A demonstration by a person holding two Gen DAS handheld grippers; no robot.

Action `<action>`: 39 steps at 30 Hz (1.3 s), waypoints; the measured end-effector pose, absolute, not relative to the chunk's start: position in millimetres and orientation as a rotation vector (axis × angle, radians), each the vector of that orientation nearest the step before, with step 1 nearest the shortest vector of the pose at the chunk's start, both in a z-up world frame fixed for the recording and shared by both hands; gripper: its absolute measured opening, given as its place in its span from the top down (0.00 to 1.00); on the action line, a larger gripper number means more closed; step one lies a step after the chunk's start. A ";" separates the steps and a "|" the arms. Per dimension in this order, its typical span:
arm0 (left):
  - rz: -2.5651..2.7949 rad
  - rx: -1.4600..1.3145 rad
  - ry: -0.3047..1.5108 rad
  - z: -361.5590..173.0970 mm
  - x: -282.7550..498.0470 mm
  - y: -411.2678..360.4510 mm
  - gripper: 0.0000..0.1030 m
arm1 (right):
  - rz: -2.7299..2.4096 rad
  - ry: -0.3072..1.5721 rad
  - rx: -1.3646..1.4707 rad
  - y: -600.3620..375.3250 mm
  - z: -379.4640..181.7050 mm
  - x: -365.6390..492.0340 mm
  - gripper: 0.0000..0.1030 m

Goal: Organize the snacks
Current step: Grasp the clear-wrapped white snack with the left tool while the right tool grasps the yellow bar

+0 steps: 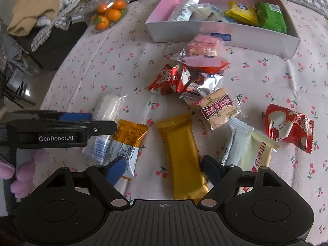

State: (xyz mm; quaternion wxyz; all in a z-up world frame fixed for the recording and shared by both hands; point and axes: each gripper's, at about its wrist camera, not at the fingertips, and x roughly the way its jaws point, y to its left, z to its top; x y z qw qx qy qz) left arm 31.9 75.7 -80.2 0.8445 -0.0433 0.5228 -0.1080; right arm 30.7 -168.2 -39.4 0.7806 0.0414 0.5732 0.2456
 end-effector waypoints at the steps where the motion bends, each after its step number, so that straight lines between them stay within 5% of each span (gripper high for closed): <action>1: -0.228 -0.085 1.101 -80.5 32.0 74.6 0.45 | 0.527 1.234 0.074 -166.3 -40.0 30.0 0.25; 9: -0.236 -0.042 1.092 -80.6 30.1 67.7 0.56 | 0.518 1.191 -0.029 -159.9 -40.3 25.5 0.38; 19: -0.233 -0.048 1.088 -79.0 29.4 68.4 0.72 | 0.465 1.162 -0.113 -158.8 -39.1 23.6 0.69; 39: -0.235 -0.078 1.042 -64.2 30.2 72.0 0.80 | 0.487 1.171 0.035 -176.6 -22.3 31.7 0.70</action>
